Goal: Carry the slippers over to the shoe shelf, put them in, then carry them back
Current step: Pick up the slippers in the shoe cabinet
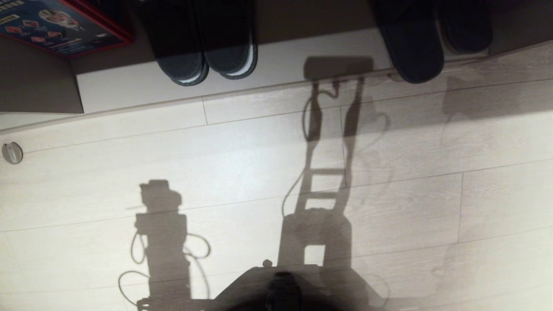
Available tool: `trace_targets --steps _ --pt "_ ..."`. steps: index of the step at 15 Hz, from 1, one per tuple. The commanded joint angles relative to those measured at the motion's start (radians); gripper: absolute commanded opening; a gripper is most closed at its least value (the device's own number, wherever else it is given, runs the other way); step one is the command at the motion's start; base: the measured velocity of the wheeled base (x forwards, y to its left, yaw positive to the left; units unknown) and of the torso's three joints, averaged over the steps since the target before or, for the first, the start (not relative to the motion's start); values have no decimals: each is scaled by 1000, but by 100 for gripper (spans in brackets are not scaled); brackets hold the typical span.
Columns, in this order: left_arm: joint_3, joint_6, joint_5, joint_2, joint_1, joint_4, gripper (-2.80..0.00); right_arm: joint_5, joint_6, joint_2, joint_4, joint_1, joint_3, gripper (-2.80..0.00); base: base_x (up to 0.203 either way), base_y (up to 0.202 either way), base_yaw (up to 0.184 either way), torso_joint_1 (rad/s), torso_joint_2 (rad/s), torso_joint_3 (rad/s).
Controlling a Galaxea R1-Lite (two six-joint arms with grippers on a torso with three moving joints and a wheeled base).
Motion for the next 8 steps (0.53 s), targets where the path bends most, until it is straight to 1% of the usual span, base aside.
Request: trace_targets --steps 1,2,4,6,8 --pt "2 0 0 -1 0 1 -280 2 -3 -73 25 -11 29 -280 0 0 0 0 0 0" --pt "2 4 0 -1 0 -1 -280 4 -4 -128 58 -25 52 -280 0 0 0 0 0 0" --pt "2 4 0 -1 0 -1 -280 5 -5 -336 133 -55 105 -280 0 0 0 0 0 0" --pt "2 4 0 -1 0 -1 -280 2 -5 -542 237 -92 167 -280 0 0 0 0 0 0" --pt "2 3 -1 -1 0 -1 -280 -4 -3 -651 341 -125 247 -280 0 0 0 0 0 0"
